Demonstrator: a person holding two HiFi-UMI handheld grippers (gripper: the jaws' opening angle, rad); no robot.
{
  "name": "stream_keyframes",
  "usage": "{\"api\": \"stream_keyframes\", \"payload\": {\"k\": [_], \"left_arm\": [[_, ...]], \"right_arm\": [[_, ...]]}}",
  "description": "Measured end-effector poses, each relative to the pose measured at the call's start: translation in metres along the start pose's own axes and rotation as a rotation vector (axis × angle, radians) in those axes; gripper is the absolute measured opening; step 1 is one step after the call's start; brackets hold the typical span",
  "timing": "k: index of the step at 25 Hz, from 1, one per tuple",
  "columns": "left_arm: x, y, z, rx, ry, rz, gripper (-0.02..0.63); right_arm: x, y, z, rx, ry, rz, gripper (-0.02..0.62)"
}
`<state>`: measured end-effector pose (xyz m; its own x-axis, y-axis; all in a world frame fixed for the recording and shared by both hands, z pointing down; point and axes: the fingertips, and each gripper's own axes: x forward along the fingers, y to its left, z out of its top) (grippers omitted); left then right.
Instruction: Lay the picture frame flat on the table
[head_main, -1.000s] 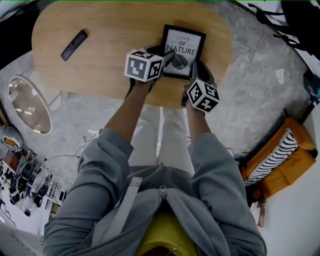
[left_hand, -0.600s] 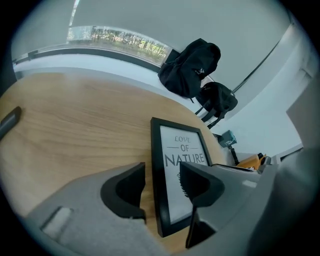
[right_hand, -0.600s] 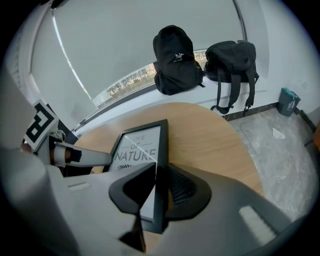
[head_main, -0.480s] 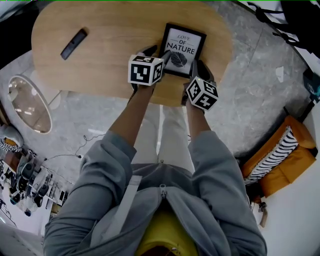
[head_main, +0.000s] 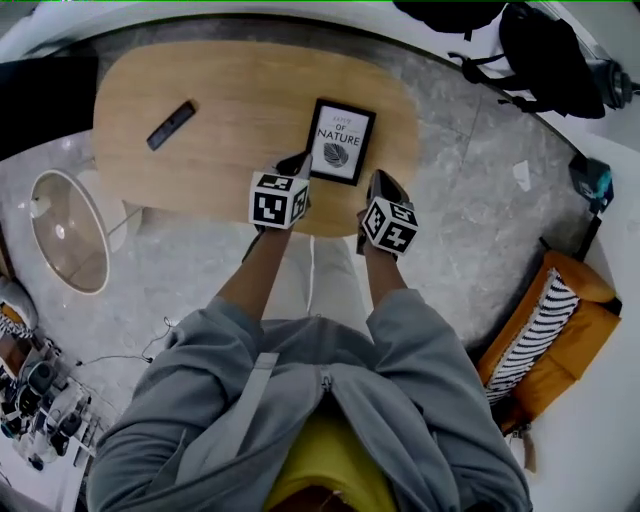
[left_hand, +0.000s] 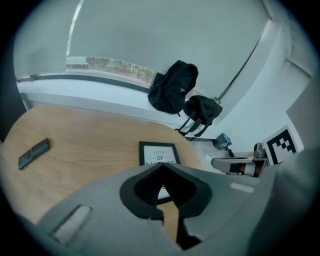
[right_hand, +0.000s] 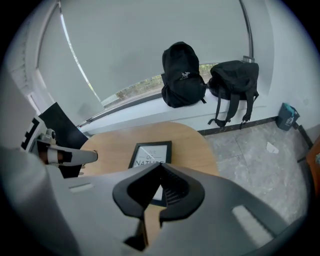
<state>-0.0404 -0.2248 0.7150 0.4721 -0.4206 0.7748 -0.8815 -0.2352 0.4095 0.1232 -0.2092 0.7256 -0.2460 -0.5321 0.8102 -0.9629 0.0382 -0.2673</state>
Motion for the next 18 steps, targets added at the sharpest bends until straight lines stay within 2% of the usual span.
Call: {"api": "stream_keyframes", "payload": {"k": [5,13,18], "left_arm": [[-0.074,-0.035,0.034,0.02,-0.111,-0.011,0.005],[-0.182,-0.092,0.1,0.115,-0.308,-0.014,0.005],[-0.241,-0.12,0.129,0.171,-0.44,0.015,0.005]], "right_arm": [[-0.074,0.03,0.033,-0.119,-0.057,0.065,0.0],[-0.19,0.027,0.104,-0.1,-0.255,0.038,0.0],[-0.263,0.033,0.15,-0.145,-0.415,0.027,0.002]]}}
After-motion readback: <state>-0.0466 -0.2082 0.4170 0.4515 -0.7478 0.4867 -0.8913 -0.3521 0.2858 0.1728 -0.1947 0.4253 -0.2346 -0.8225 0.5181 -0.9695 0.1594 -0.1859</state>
